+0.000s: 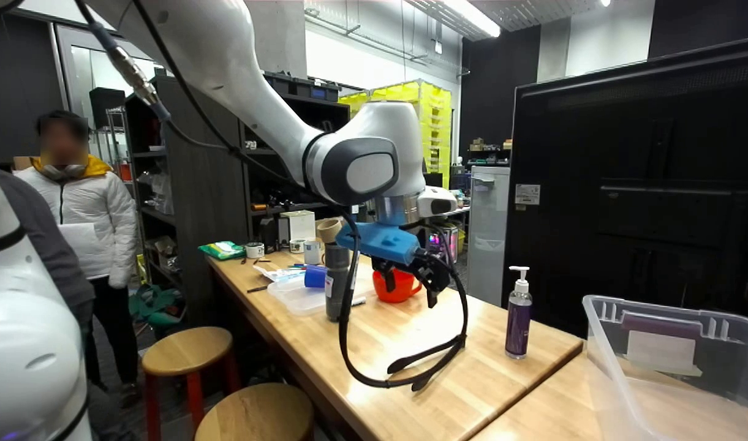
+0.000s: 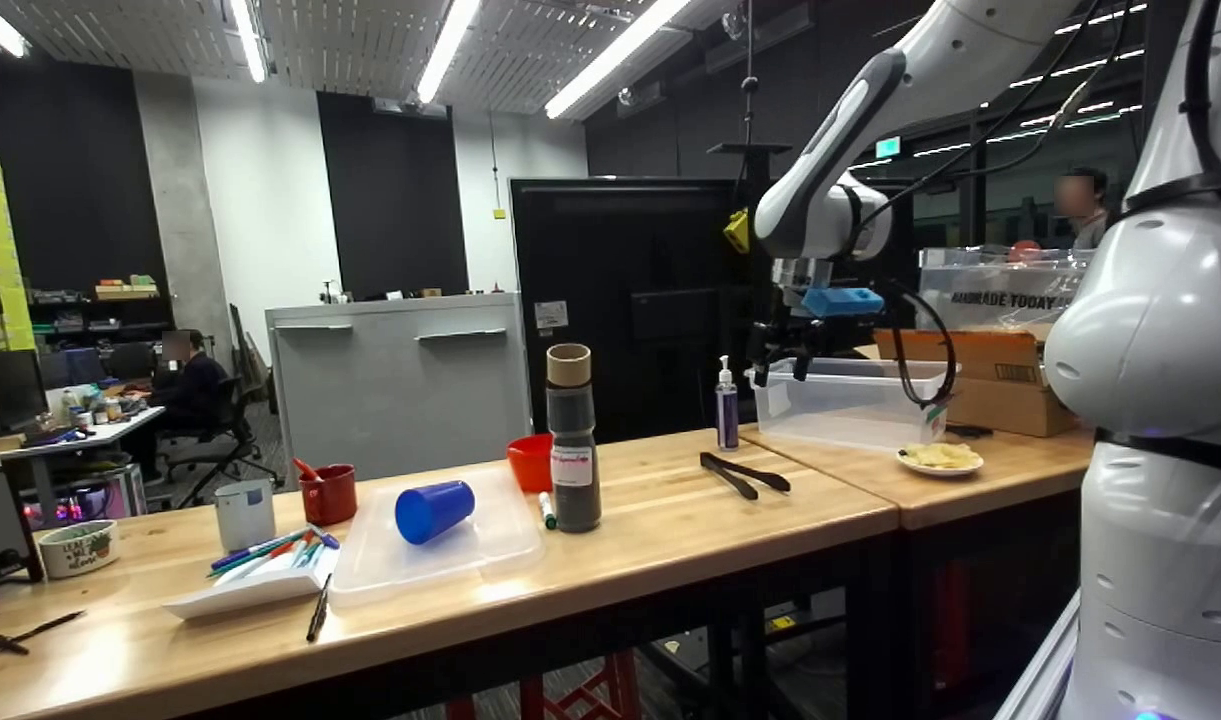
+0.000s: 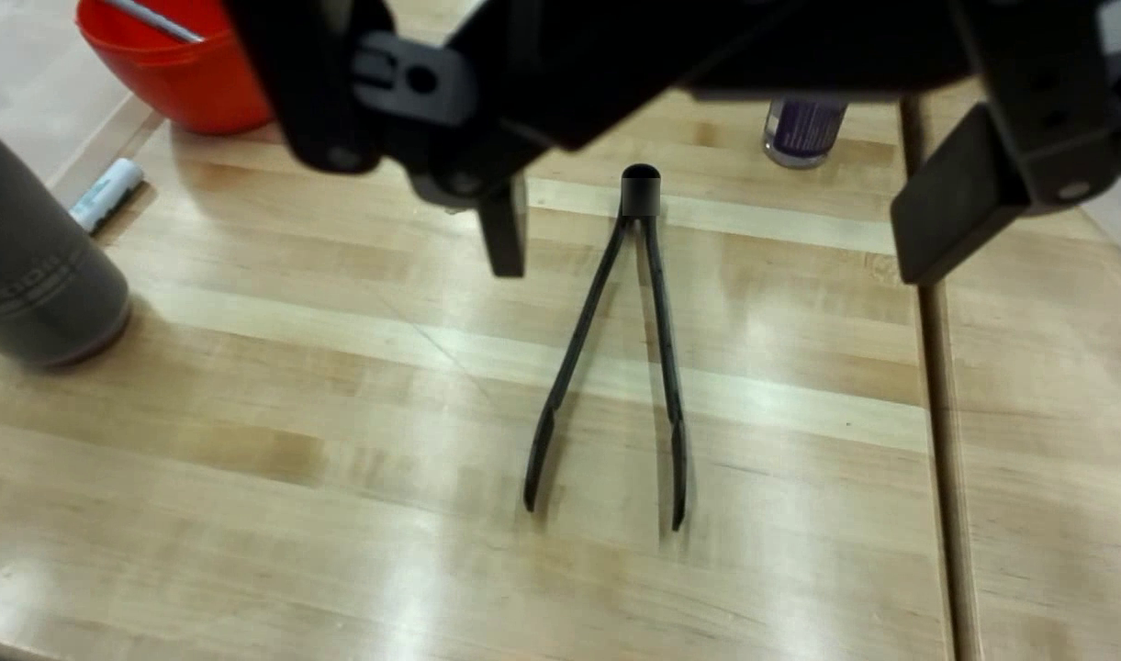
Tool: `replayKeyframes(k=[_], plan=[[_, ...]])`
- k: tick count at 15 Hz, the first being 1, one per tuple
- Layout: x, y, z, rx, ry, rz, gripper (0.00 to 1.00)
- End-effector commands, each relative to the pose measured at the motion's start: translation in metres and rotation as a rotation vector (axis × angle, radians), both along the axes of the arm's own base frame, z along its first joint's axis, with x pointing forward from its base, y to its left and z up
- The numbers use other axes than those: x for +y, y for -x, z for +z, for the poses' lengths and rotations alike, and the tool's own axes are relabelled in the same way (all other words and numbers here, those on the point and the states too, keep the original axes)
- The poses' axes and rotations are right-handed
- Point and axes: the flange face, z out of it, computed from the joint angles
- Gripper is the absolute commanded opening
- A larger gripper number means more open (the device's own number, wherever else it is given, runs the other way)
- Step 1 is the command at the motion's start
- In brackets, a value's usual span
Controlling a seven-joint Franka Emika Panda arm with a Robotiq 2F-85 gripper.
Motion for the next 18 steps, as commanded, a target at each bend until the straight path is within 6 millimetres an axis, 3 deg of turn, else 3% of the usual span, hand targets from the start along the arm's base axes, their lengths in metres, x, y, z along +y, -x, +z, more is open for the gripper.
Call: replayKeyframes(k=[1,5,9,10,18], plan=[[-0.033,0.007,-0.009,-0.035,-0.038,0.043,1.0],[-0.061,0.011,-0.015,-0.053,-0.081,0.124,1.0],[-0.079,-0.001,-0.011,-0.003,-0.125,0.129,1.0],[-0.07,0.01,-0.014,-0.02,-0.108,0.116,1.0],[-0.077,0.0,-0.015,0.004,-0.112,0.118,1.0]])
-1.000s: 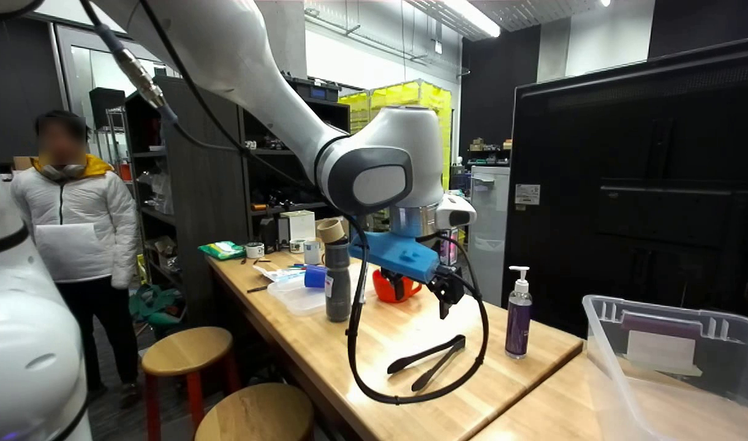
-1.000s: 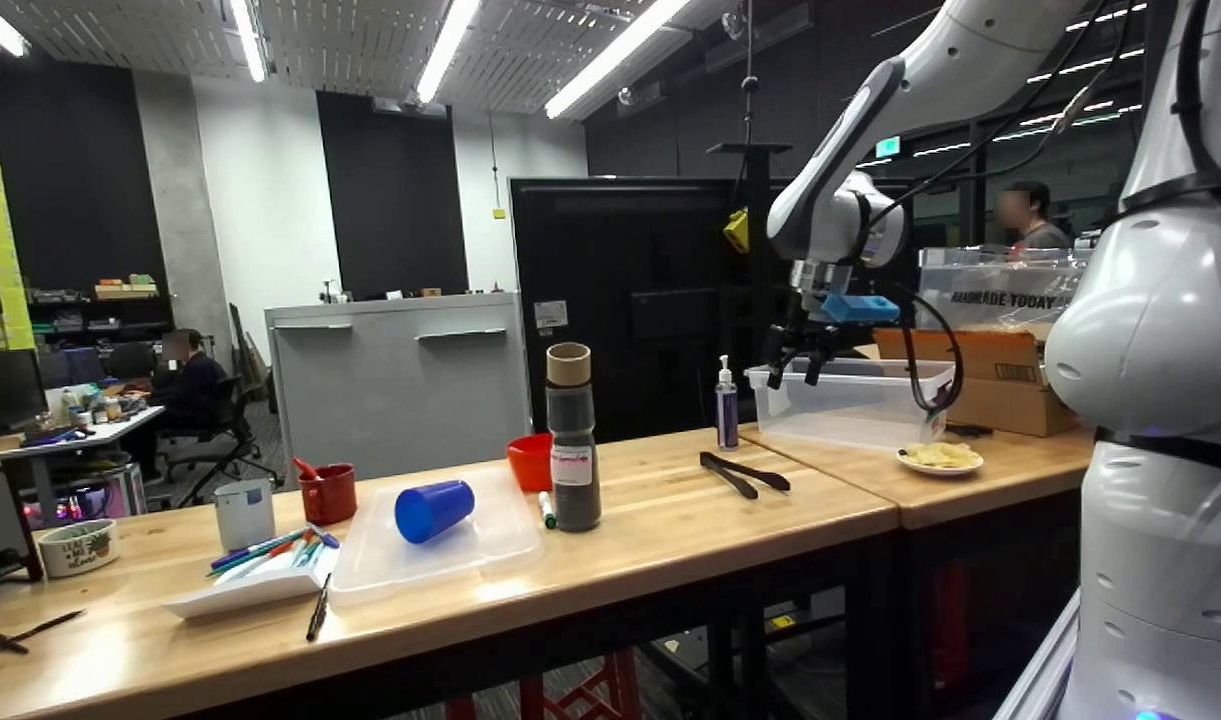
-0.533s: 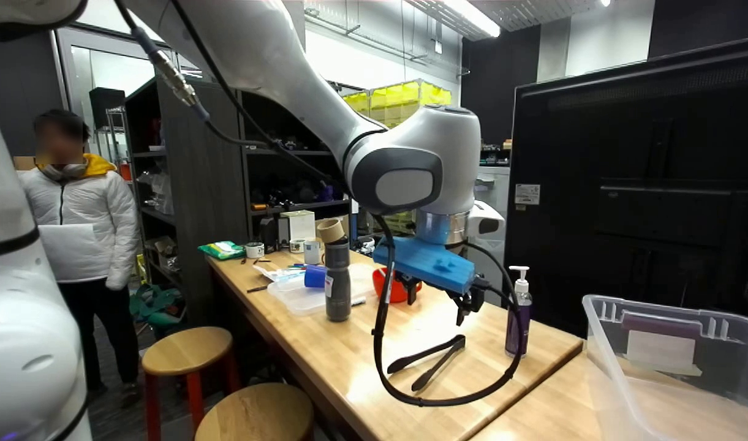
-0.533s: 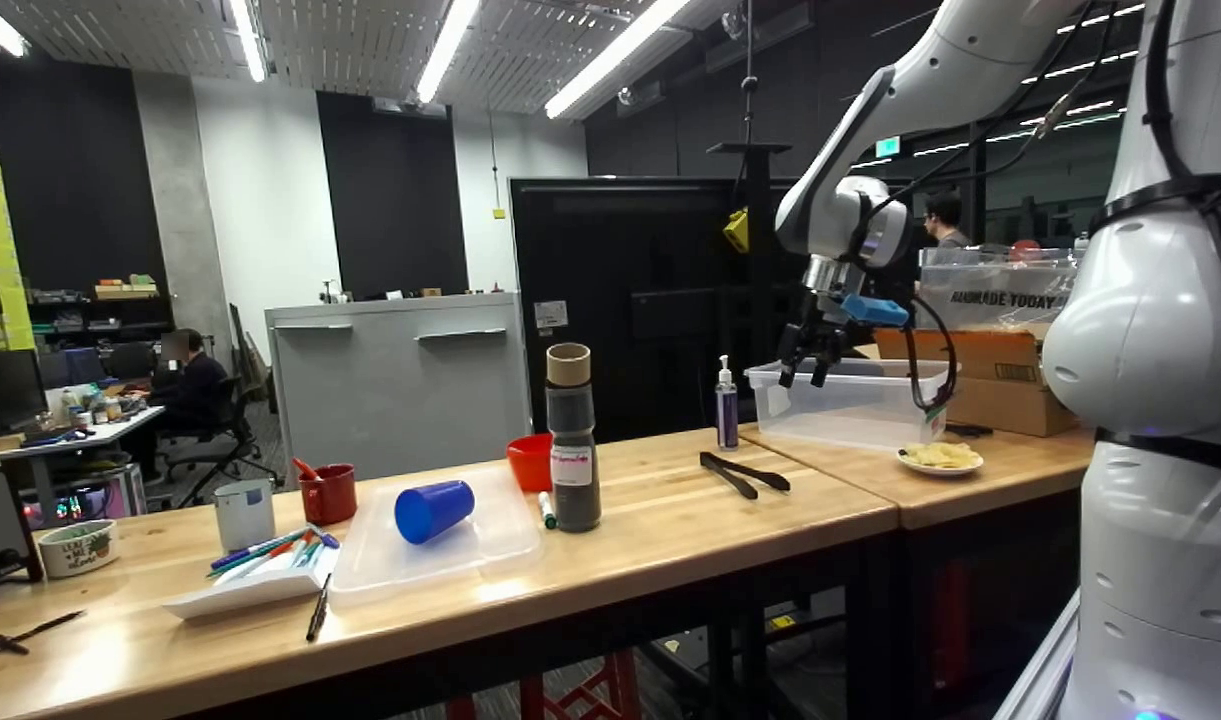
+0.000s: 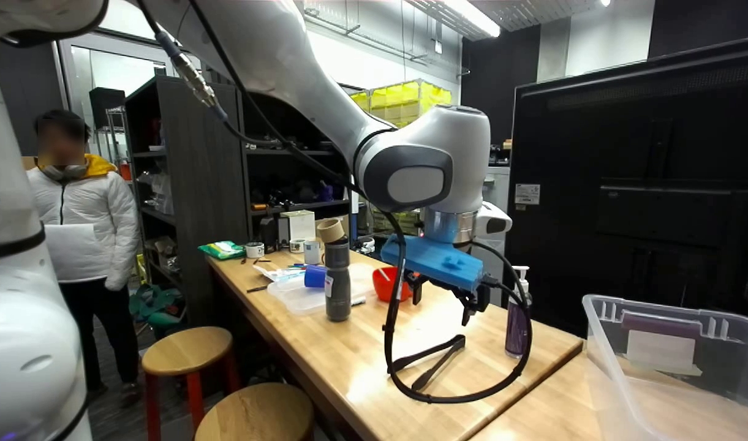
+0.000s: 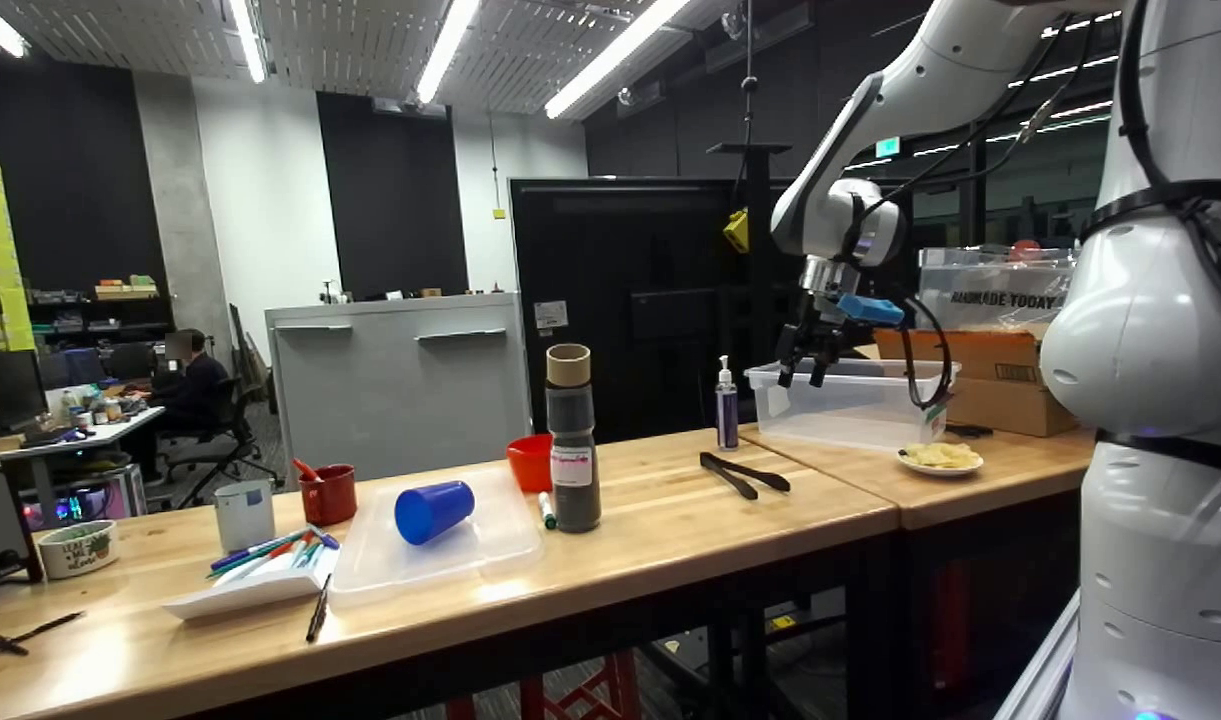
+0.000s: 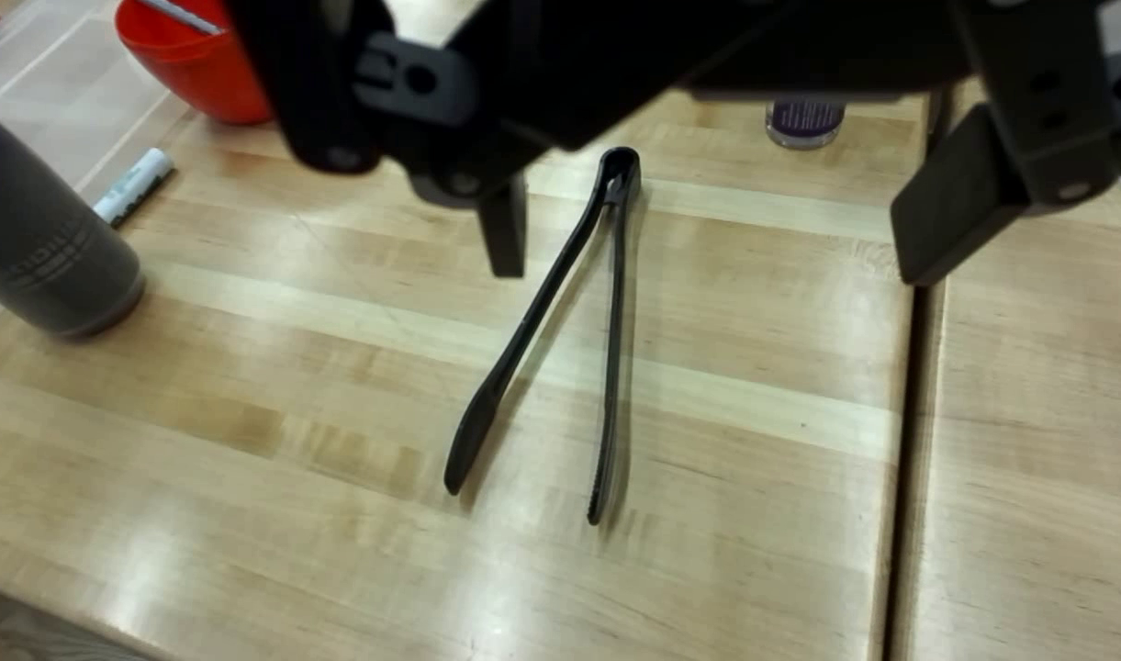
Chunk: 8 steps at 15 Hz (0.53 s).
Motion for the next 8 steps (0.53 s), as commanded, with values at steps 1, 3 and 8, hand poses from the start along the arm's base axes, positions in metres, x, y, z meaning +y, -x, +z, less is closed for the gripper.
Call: replayKeyframes(k=[1,3,8], plan=[[0.0002,0.0001,0.0005,0.001,0.0,-0.001,1.0],[0.0001,0.0001,0.0005,0.001,0.0,-0.001,1.0],[-0.0009,-0.0035,0.0026,0.001,-0.009,-0.003,1.0]])
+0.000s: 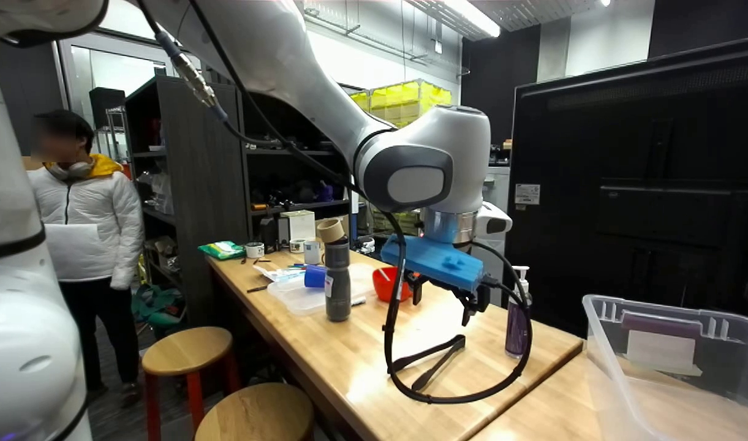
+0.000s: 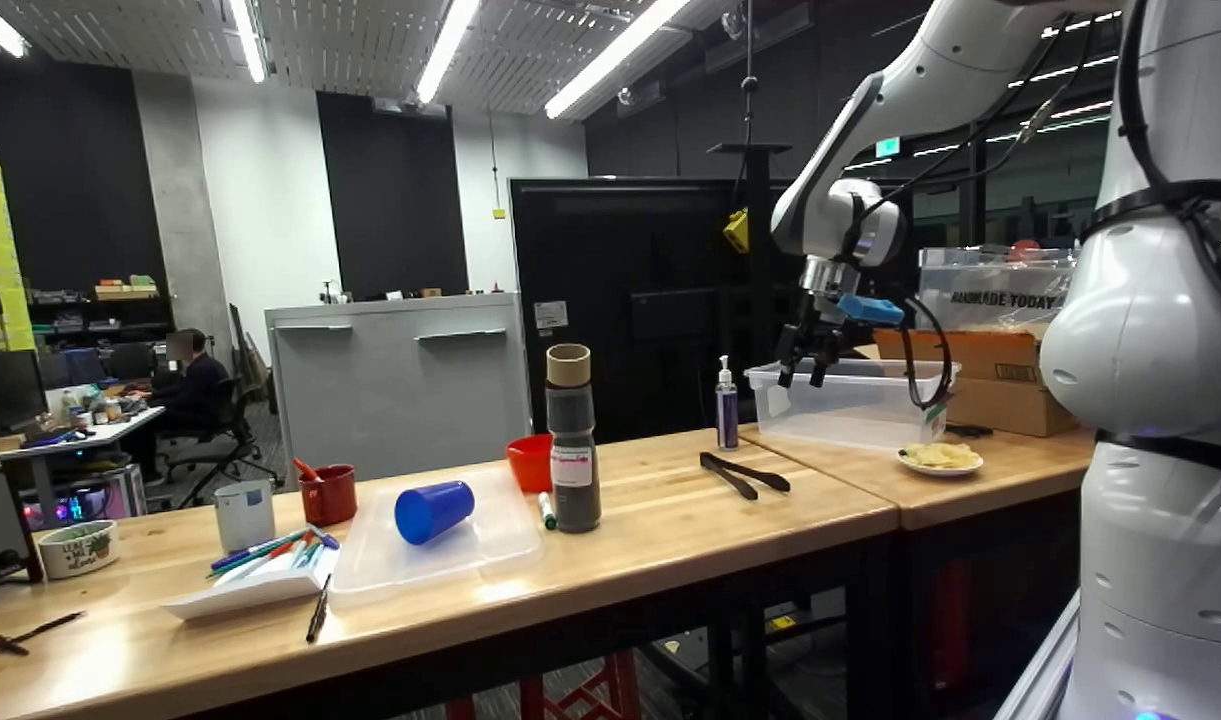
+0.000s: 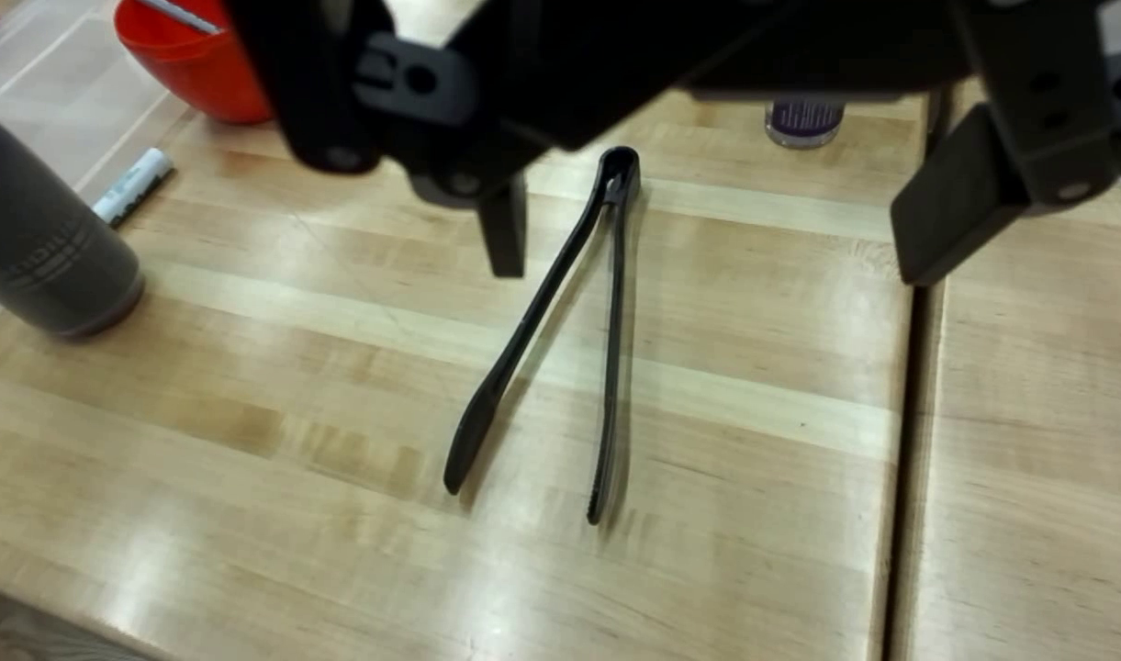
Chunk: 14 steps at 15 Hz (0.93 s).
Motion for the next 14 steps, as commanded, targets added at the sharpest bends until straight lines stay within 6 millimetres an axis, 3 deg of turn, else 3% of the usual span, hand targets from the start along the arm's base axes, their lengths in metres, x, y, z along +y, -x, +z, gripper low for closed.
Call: replayKeyframes(k=[1,9,14], plan=[[-0.002,-0.007,0.004,0.002,-0.017,-0.003,1.0],[-0.016,-0.047,0.045,0.01,-0.104,0.081,1.0],[-0.016,-0.085,0.024,0.093,-0.064,0.035,1.0]])
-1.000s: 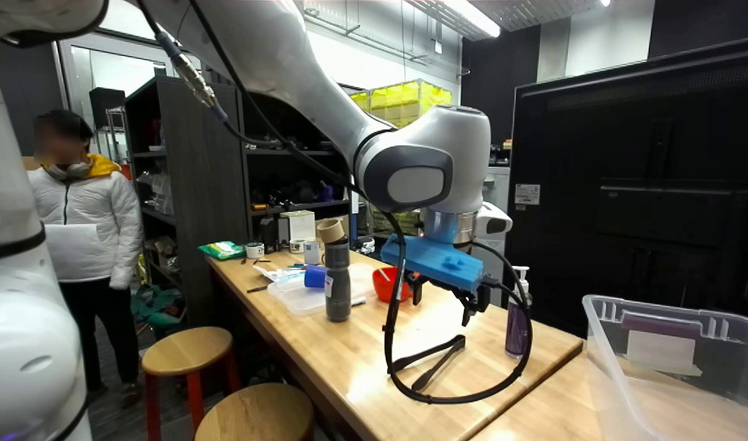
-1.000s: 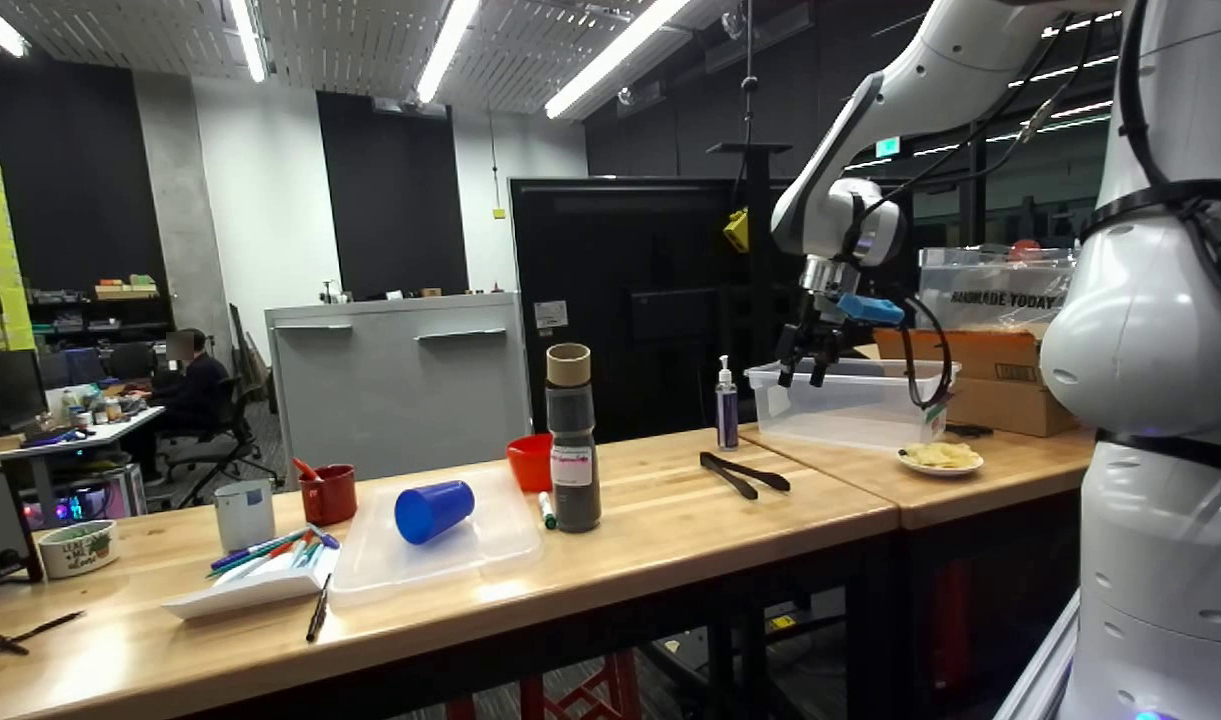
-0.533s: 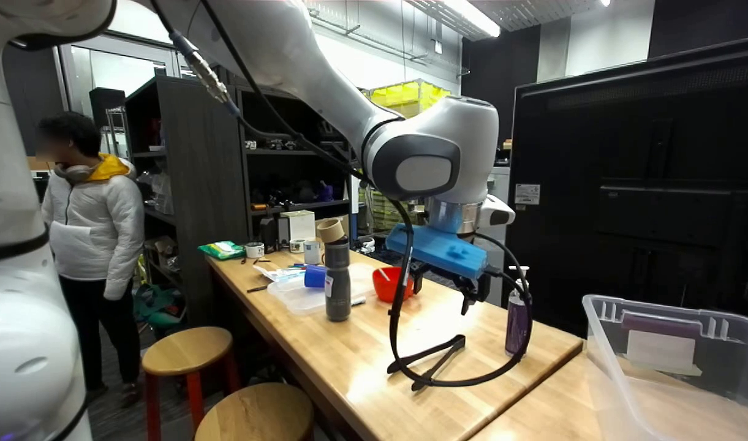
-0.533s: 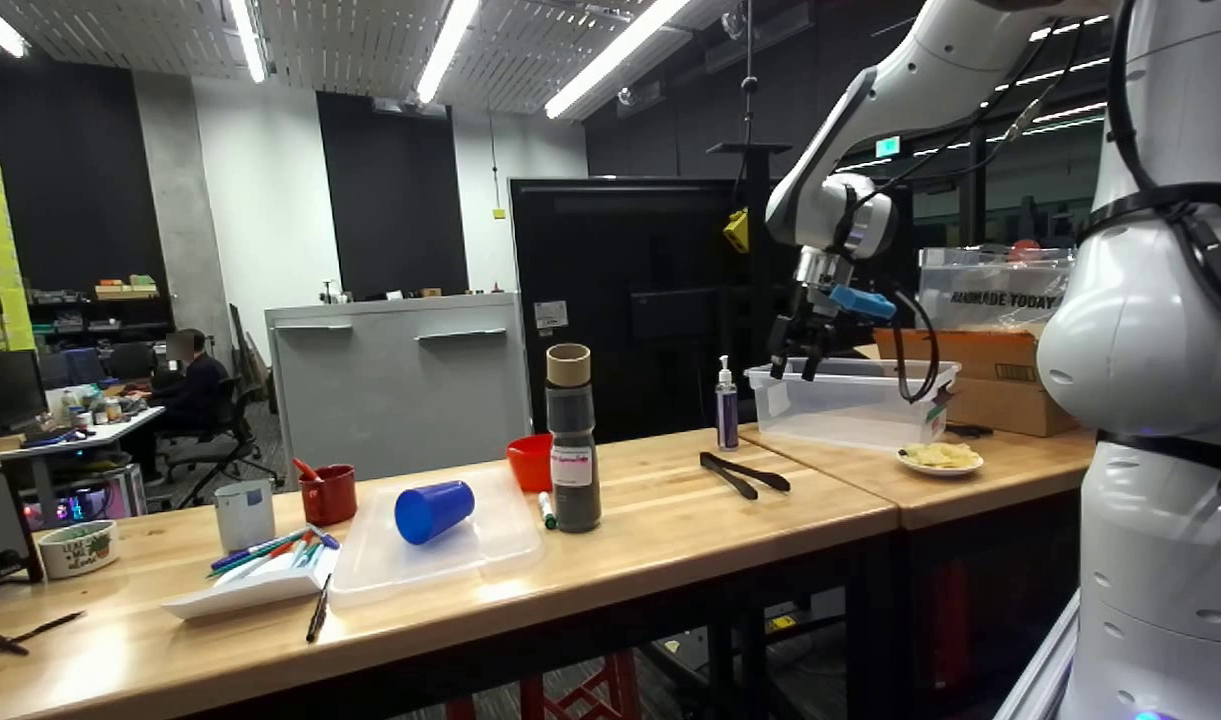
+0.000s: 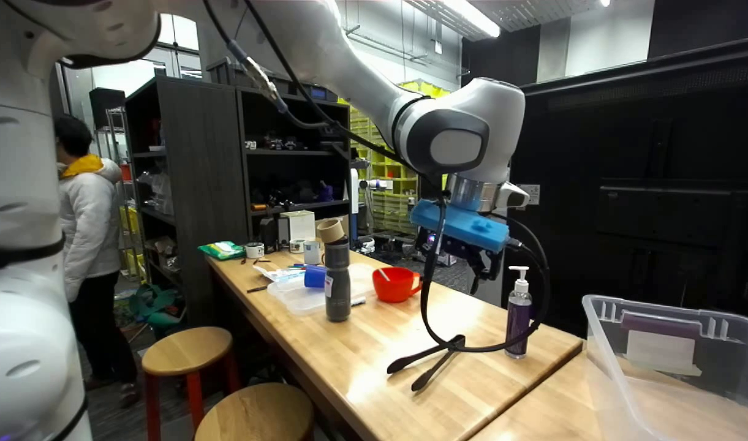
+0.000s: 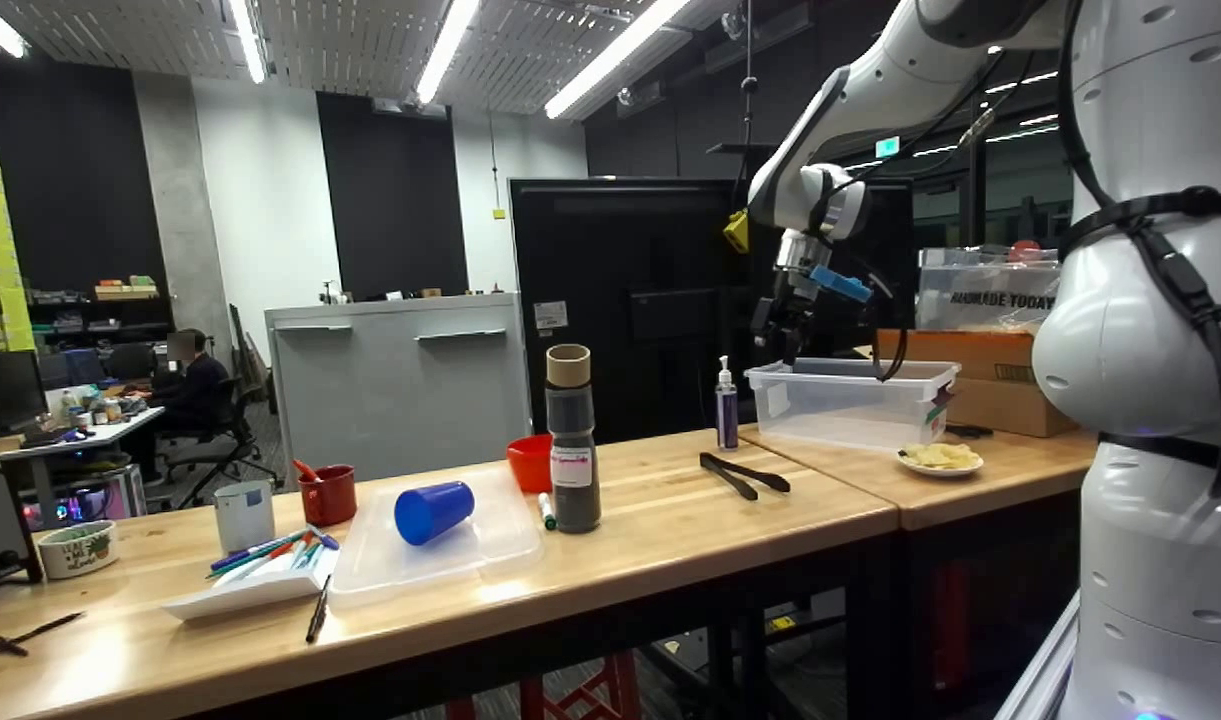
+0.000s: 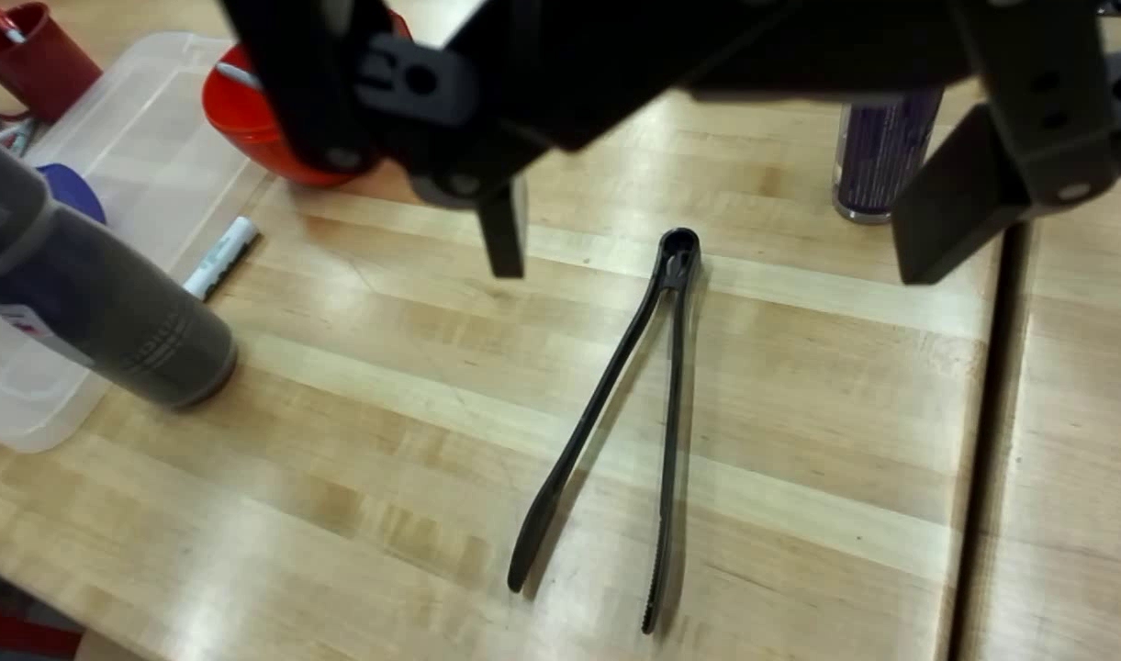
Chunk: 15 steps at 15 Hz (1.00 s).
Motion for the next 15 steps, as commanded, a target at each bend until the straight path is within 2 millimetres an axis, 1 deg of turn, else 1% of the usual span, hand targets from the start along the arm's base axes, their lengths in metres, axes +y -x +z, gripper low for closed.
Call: replayKeyframes(k=[1,4,8,12,15], plan=[[-0.001,-0.033,-0.024,0.059,0.04,-0.053,1.0],[0.003,-0.052,-0.04,0.09,0.057,-0.138,1.0],[0.011,-0.07,-0.047,0.073,0.044,-0.272,1.0],[0.016,-0.08,-0.052,0.069,0.043,-0.35,1.0],[0.02,-0.084,-0.062,0.089,0.044,-0.376,1.0]])
